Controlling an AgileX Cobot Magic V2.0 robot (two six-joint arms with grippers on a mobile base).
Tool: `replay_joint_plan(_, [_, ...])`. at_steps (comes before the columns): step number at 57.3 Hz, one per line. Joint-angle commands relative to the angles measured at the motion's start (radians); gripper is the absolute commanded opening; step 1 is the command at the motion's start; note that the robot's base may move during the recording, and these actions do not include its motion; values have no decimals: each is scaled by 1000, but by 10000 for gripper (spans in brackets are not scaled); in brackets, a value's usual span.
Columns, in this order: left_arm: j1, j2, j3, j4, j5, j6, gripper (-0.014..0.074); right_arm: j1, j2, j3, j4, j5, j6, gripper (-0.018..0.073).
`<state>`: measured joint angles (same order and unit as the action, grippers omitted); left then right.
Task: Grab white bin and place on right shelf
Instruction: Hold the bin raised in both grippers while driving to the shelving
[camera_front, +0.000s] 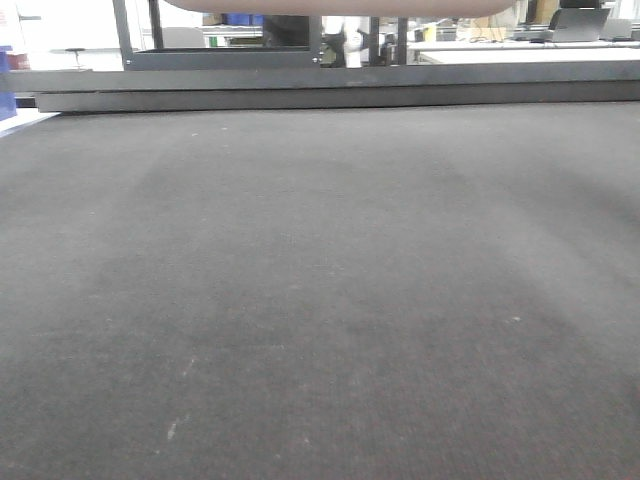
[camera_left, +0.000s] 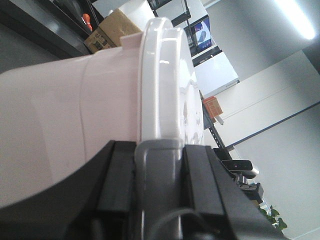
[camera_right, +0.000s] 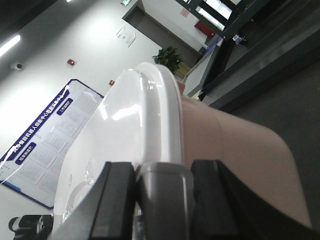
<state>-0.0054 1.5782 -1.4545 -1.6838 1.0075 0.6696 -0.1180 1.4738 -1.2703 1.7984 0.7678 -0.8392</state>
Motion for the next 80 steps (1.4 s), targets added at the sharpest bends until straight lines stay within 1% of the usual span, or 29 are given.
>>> replay_joint_plan(1, [-54, -54, -37, -85, 322, 9, -116, 37, -49, -39, 104, 131, -8, 60])
replay_joint_plan(27, [-54, -54, -37, -85, 322, 9, -116, 37, -49, -39, 104, 33, -8, 60])
replay_joint_plan(80, [-54, -54, -37, -85, 322, 9, -116, 37, -49, -39, 104, 19, -8, 60])
